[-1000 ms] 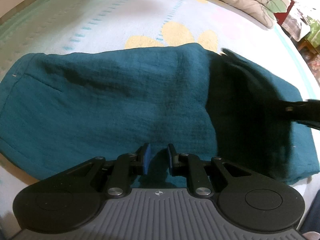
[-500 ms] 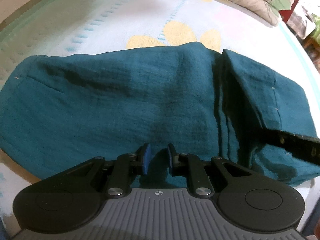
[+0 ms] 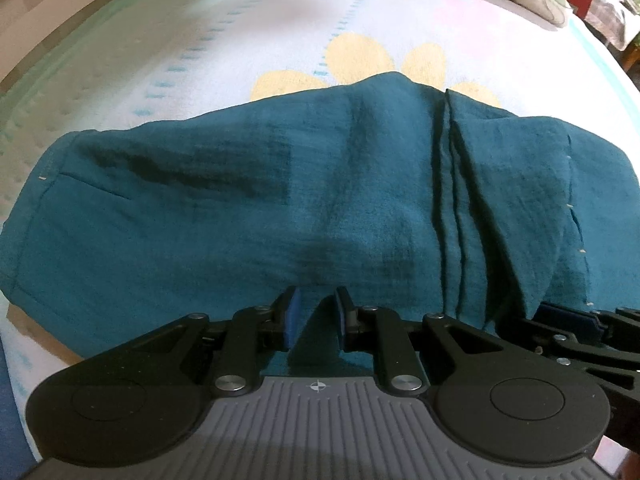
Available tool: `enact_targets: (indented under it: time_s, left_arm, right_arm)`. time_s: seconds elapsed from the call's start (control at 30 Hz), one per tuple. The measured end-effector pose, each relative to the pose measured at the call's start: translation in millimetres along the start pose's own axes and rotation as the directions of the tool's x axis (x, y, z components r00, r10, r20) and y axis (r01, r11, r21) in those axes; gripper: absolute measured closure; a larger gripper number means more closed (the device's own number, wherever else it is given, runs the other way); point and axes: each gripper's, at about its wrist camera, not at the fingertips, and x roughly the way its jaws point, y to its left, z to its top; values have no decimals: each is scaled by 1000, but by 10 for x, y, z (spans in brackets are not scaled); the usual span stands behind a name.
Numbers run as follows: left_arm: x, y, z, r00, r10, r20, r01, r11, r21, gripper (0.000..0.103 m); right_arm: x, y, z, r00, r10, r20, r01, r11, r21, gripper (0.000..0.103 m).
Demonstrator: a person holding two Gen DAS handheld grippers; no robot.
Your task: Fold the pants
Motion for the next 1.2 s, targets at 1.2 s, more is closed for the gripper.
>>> enact_targets:
  time_s: [1.2]
  left_arm:
    - [-417,38,-109,989,-131,67,135,989,-56,84]
  right_arm:
    - [87,-217,1065,984,-7,177,16,999,-51,58]
